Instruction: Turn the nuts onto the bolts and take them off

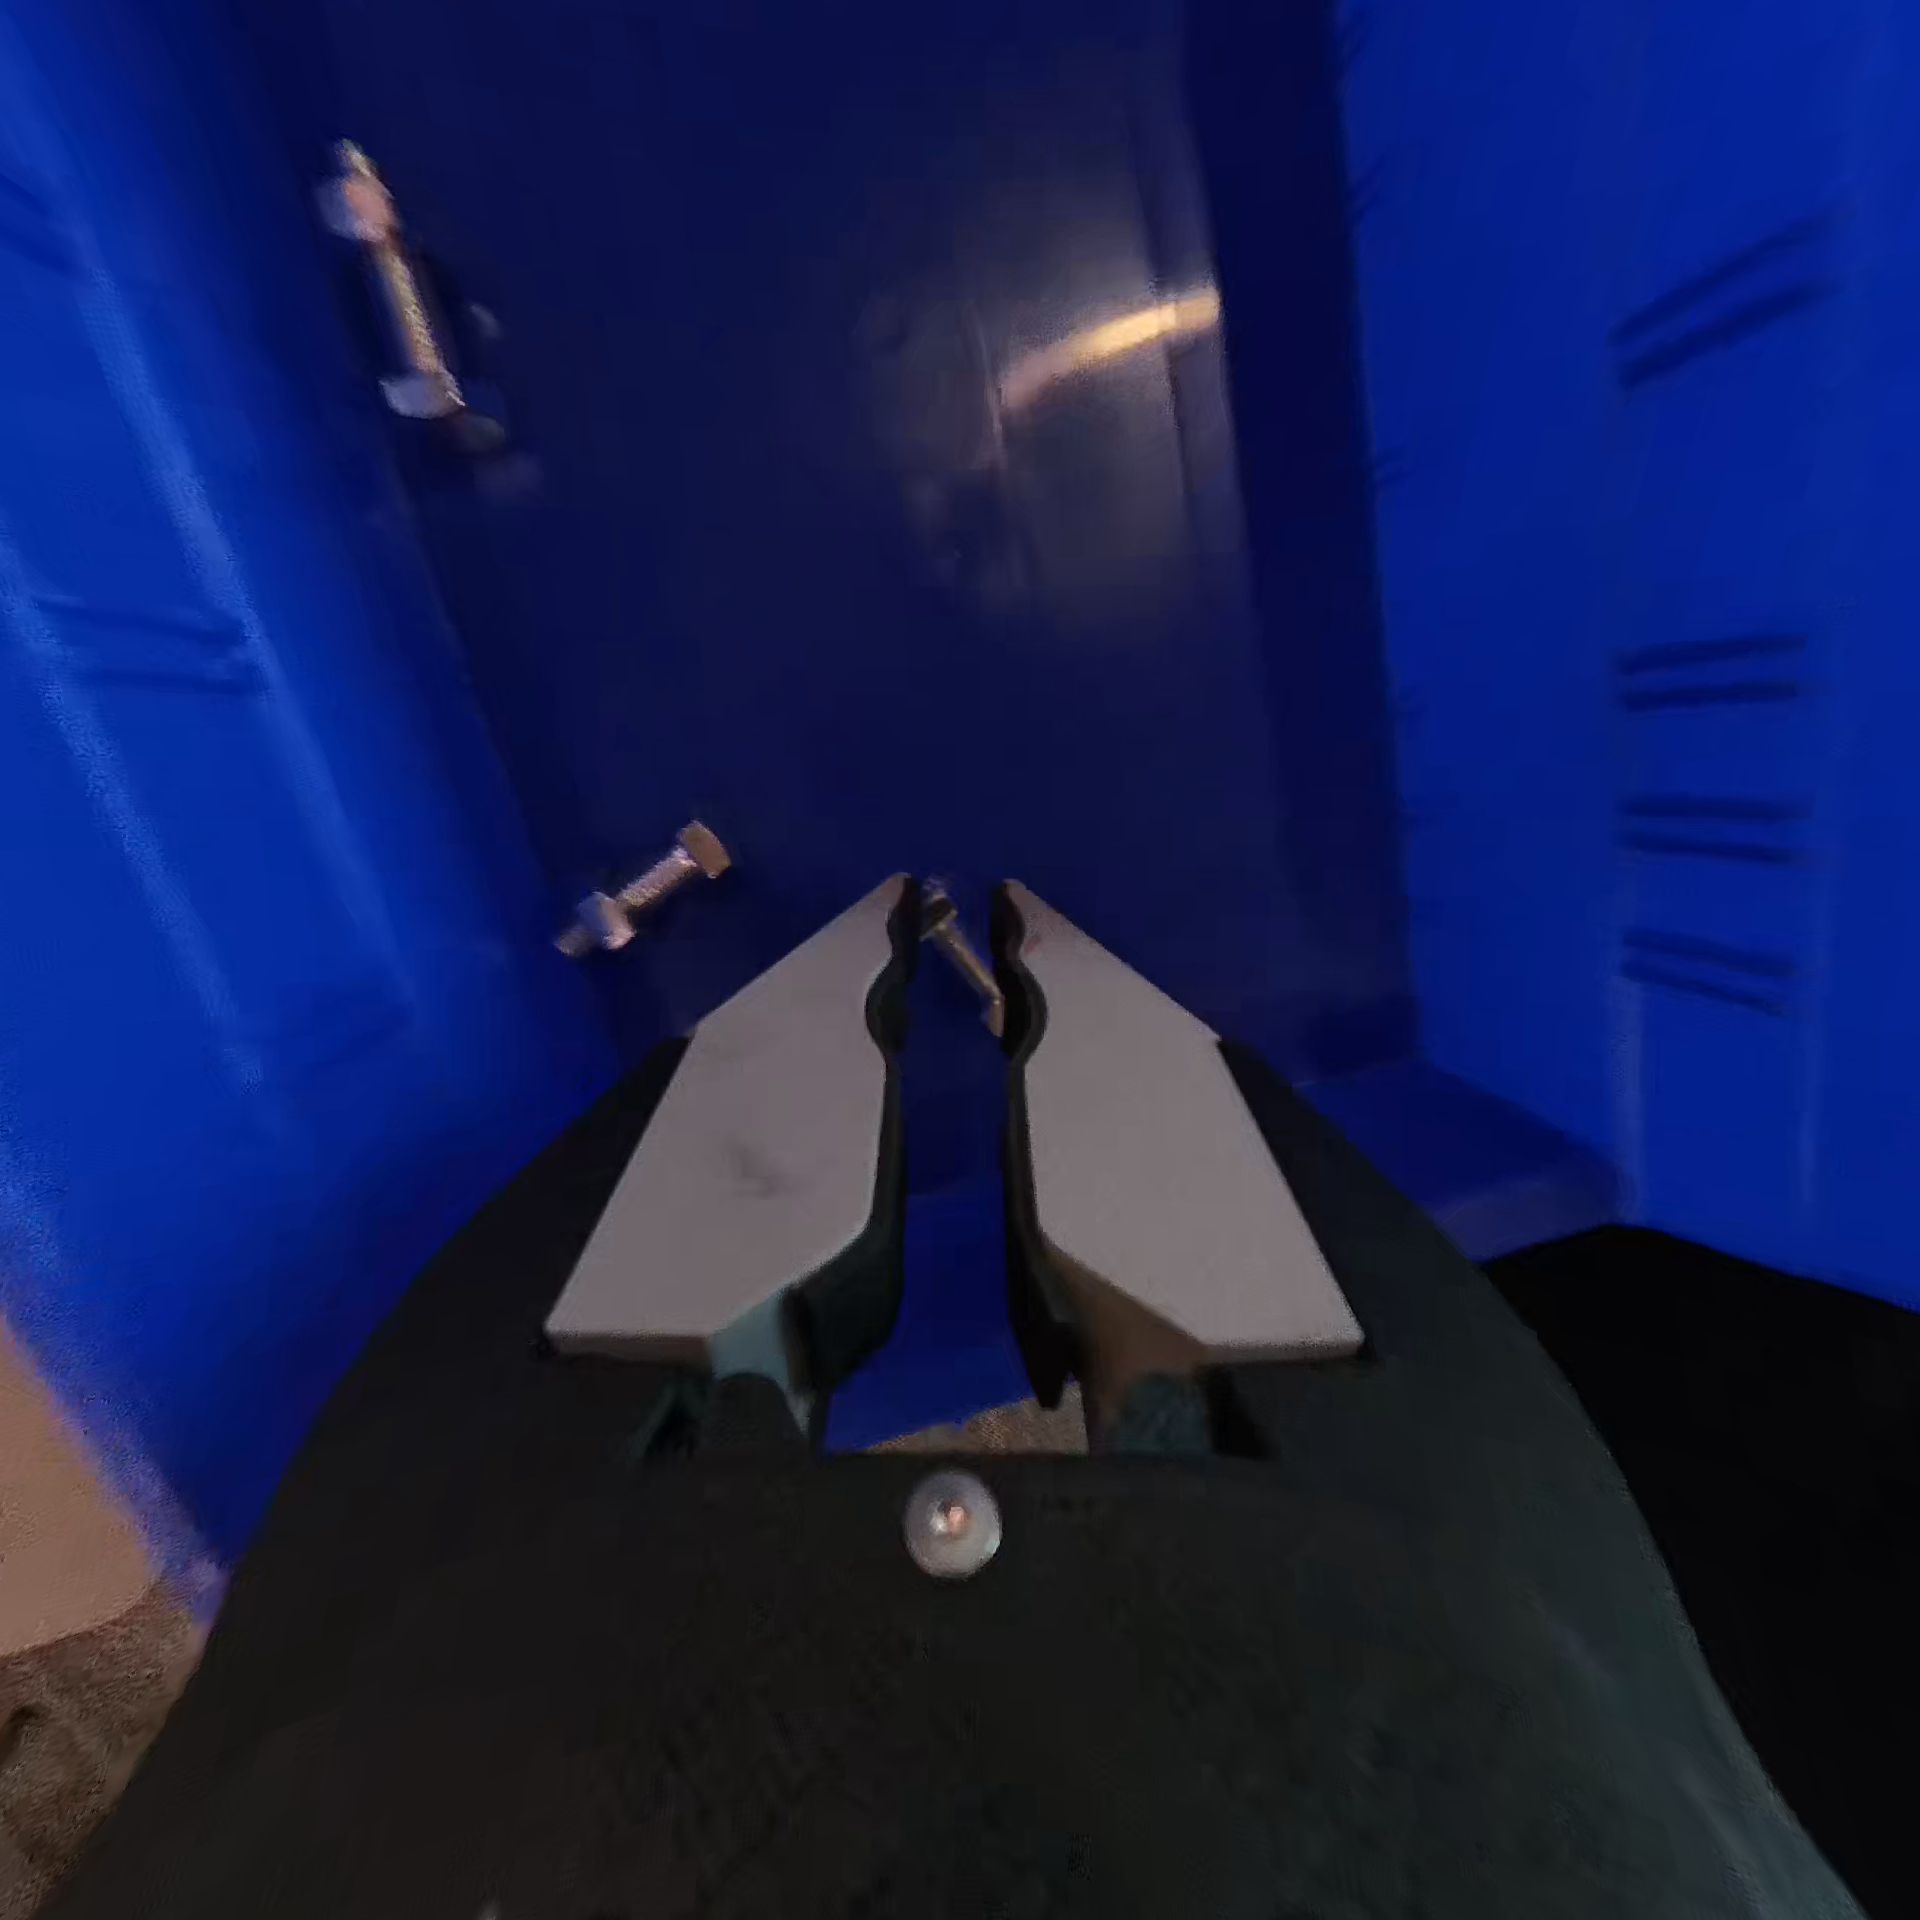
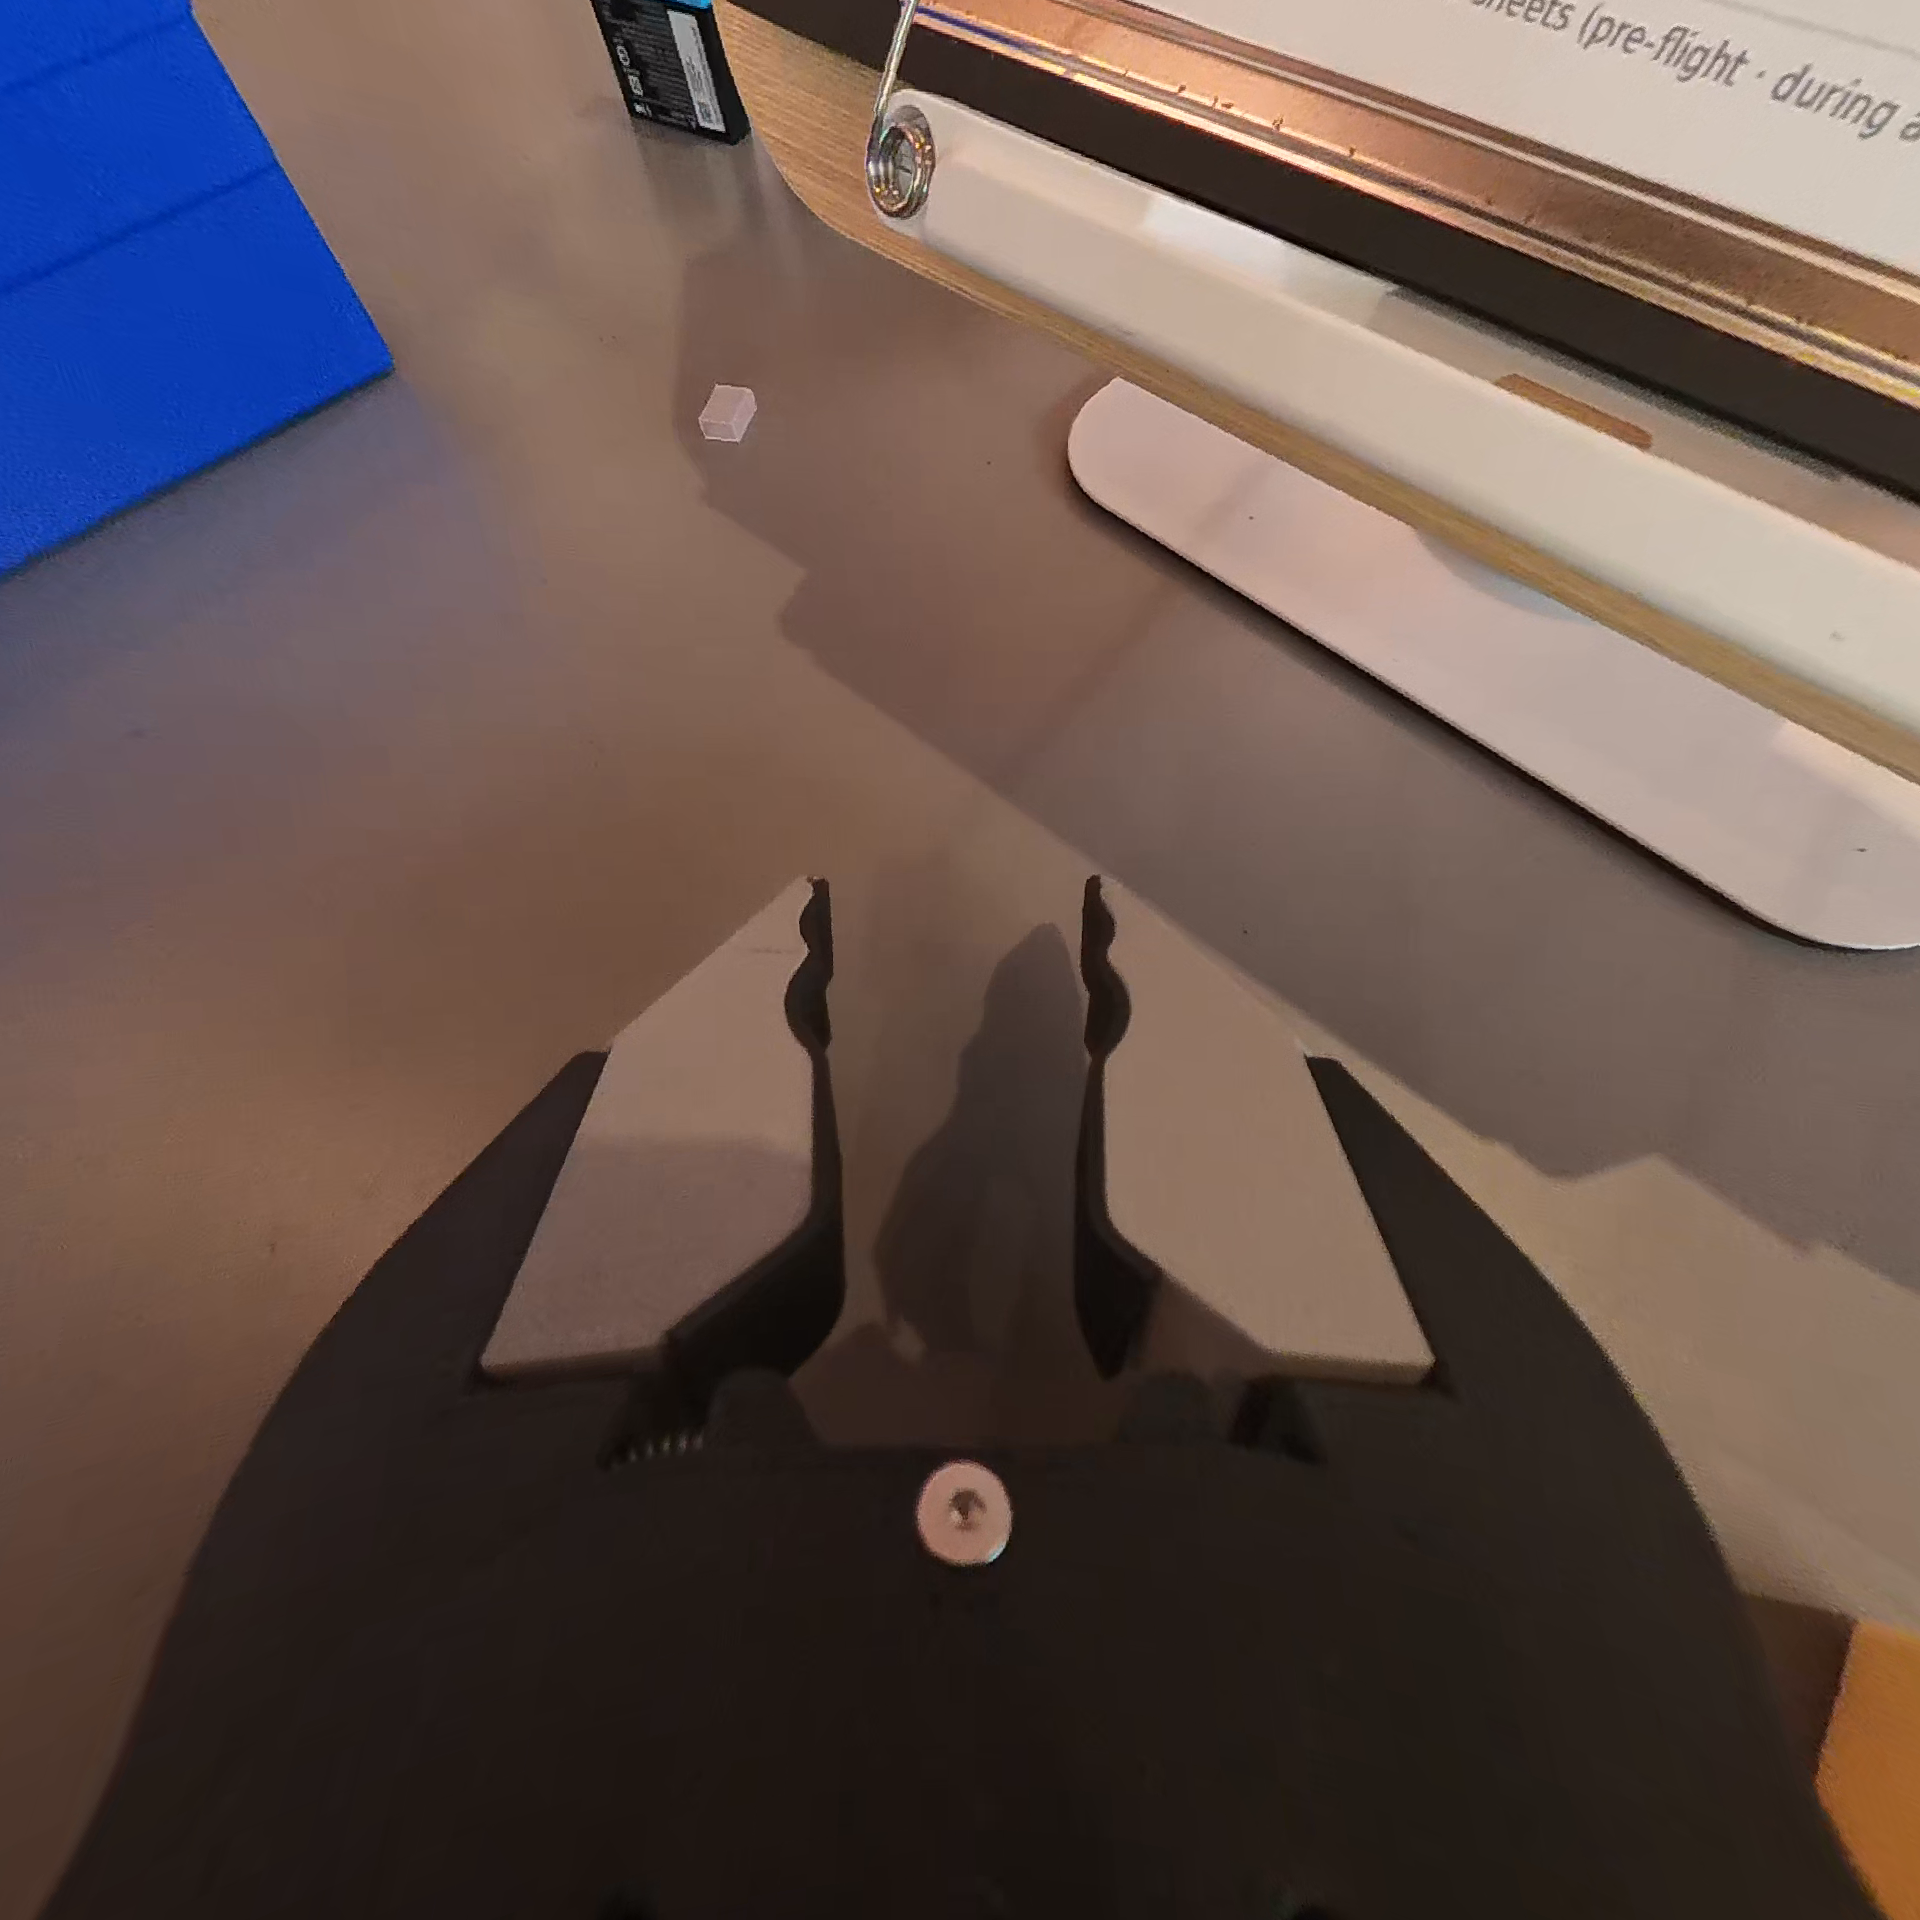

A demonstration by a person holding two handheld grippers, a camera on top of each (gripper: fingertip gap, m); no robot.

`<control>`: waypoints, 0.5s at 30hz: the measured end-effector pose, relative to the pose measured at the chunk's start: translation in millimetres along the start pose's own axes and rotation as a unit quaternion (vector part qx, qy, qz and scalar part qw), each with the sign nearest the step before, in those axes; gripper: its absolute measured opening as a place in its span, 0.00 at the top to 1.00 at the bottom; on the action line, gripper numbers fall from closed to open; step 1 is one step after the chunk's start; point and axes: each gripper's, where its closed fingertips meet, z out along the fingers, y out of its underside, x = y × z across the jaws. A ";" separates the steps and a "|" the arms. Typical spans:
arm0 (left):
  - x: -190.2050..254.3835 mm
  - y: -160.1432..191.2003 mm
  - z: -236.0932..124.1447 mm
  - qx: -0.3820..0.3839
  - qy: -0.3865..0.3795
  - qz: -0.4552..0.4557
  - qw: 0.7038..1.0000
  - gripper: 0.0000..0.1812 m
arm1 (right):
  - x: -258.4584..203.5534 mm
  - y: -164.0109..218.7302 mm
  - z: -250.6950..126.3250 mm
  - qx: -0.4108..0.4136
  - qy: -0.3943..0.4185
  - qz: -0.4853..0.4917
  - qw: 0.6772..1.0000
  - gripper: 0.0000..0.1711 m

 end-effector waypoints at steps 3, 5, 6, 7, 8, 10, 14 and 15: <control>-6.9 10.6 8.7 -0.022 -0.016 -0.004 1.000 0.91 | 0.9 -1.1 -1.1 0.005 -0.003 0.007 1.000 0.74; -3.3 11.2 10.6 -0.015 -0.004 -0.008 1.000 0.88 | 1.0 -1.3 -1.2 0.006 -0.003 0.008 1.000 0.74; -2.2 12.5 10.9 -0.016 0.001 -0.013 1.000 0.87 | 0.9 -1.0 -1.0 0.005 -0.003 0.008 1.000 0.73; -2.5 13.9 11.0 -0.017 0.001 -0.015 1.000 0.87 | 0.7 -0.7 -0.7 0.003 -0.003 0.007 1.000 0.73; -3.4 14.8 10.8 -0.016 -0.002 -0.015 1.000 0.87 | 0.5 -0.5 -0.5 0.002 -0.003 0.006 1.000 0.73; -2.9 15.8 10.6 -0.013 -0.002 -0.019 1.000 0.88 | 0.1 -0.2 -0.3 0.001 -0.002 0.003 1.000 0.74; -1.7 22.3 8.6 -0.027 -0.005 -0.022 0.999 0.86 | -0.3 -0.4 -0.4 0.002 0.000 -0.001 1.000 0.74; -1.5 22.3 8.8 -0.027 -0.005 -0.020 0.999 0.87 | -0.4 -0.2 -0.3 0.001 0.000 -0.002 1.000 0.74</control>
